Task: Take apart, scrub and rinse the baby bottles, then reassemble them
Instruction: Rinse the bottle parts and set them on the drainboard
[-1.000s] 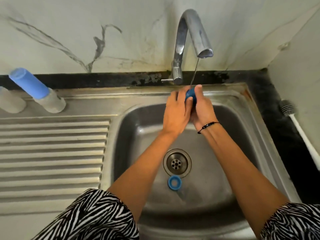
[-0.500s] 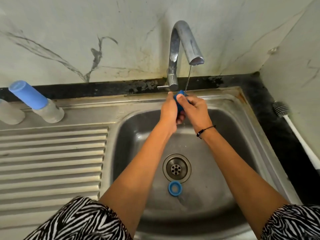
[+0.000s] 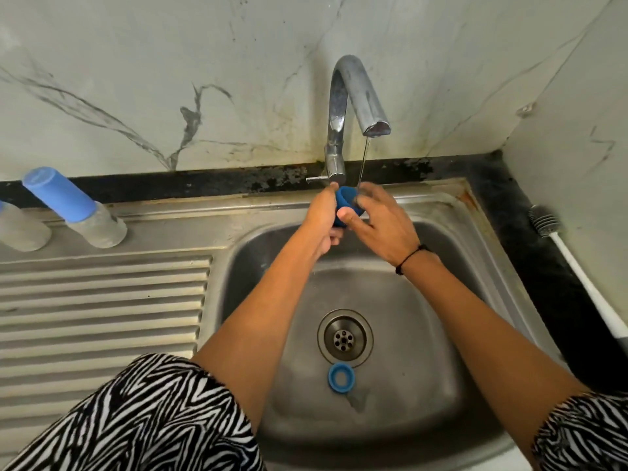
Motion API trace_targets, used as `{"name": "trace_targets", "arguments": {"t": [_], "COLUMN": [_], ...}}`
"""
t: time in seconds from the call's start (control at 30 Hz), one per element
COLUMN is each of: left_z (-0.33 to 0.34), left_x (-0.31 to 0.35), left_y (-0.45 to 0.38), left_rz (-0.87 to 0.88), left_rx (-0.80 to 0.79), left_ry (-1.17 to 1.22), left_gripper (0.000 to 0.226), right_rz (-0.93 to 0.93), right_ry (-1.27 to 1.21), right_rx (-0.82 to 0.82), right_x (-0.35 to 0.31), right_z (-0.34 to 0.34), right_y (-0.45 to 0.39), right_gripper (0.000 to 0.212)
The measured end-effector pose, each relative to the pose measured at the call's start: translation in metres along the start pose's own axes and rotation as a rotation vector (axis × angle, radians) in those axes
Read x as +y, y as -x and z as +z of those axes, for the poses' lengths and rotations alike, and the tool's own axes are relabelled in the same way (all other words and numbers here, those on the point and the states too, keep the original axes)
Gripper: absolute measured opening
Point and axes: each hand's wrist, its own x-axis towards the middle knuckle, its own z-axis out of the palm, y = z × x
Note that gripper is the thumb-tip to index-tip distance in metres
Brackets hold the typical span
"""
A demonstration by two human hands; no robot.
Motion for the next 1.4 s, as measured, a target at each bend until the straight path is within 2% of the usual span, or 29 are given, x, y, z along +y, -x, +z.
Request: {"name": "trace_targets", "arguments": {"t": [0.07,0.13,0.2,0.27,0.3,0.37,0.43,0.47,0.53,0.63,0.7,0.77,0.83,0.93,1.03,1.13,1.17,1.23,1.27,1.33,1.4], "left_z": [0.005,0.005,0.0,-0.005,-0.006,-0.004,-0.002,-0.003,-0.006,-0.006,-0.002,0.001,0.002,-0.005,-0.01,-0.01,-0.01,-0.01,-0.01,-0.01,-0.008], "left_x": [-0.001,-0.001,-0.003,-0.006,-0.008,-0.008,-0.003,0.0,0.0,-0.006,-0.008,-0.012,-0.021,-0.033,-0.04,-0.044,-0.046,-0.044,-0.043,-0.044,-0.04], "left_y": [-0.002,-0.006,-0.007,-0.003,-0.004,-0.007,-0.009,-0.008,-0.008,-0.011,-0.01,-0.008,-0.005,-0.003,-0.004,-0.003,-0.002,0.0,0.001,-0.001,-0.002], "left_rz": [0.026,0.085,0.11,0.062,0.05,0.058,0.08,0.085,0.093,0.082,0.089,0.1,0.091,0.033,-0.021,-0.052,-0.065,-0.075,-0.087,-0.104,-0.107], "left_rx": [0.009,0.02,0.018,0.028,0.025,-0.006,-0.03,-0.042,-0.057,-0.046,-0.094,-0.153,-0.177,-0.177,-0.148,-0.071,-0.064,-0.08,-0.082,-0.094,-0.127], "left_ry": [-0.02,-0.007,-0.016,-0.026,-0.022,-0.023,-0.046,-0.065,-0.083,0.022,0.238,0.44,0.553,0.573,0.508,0.404,0.368,0.315,0.3,0.289,0.287], "left_gripper": [0.031,0.028,0.029,0.031,0.032,0.031,0.029,0.03,0.033,0.033,0.03,0.027,0.022,0.025,0.021,0.024,0.023,0.022,0.022,0.025,0.024], "right_rz": [0.057,-0.005,-0.087,-0.05,-0.002,0.034,-0.029,-0.052,-0.041,0.023,0.007,-0.01,-0.014,-0.037,-0.055,-0.023,-0.021,-0.028,-0.023,-0.011,-0.068], "right_ry": [-0.072,-0.22,-0.179,-0.081,-0.101,-0.221,-0.311,-0.31,-0.232,-0.277,-0.324,-0.285,-0.213,-0.147,-0.083,0.027,0.026,-0.03,-0.024,0.043,0.048], "right_rx": [-0.018,-0.006,0.005,0.007,0.005,-0.018,-0.004,0.016,0.05,-0.005,0.014,0.146,0.226,0.206,0.293,0.089,0.102,0.253,0.273,0.202,0.273], "right_x": [-0.01,-0.021,-0.017,-0.007,-0.003,-0.005,-0.009,-0.009,-0.004,-0.007,-0.014,-0.017,-0.015,-0.019,-0.027,-0.026,-0.025,-0.025,-0.027,-0.028,-0.027], "right_z": [-0.004,0.0,0.005,0.001,0.0,0.001,0.006,0.006,0.004,-0.002,0.001,0.006,0.002,-0.012,-0.017,-0.009,-0.007,-0.008,-0.01,-0.013,-0.015], "right_y": [-0.002,0.003,0.007,0.001,-0.001,-0.001,0.006,0.007,0.006,0.0,0.003,0.007,0.007,0.008,0.008,0.008,0.009,0.007,0.007,0.006,0.005], "right_gripper": [0.057,0.078,0.097,0.106,0.104,0.084,0.064,0.069,0.091,0.093,0.068,0.036,0.021,0.03,0.035,0.033,0.033,0.032,0.031,0.03,0.027]}}
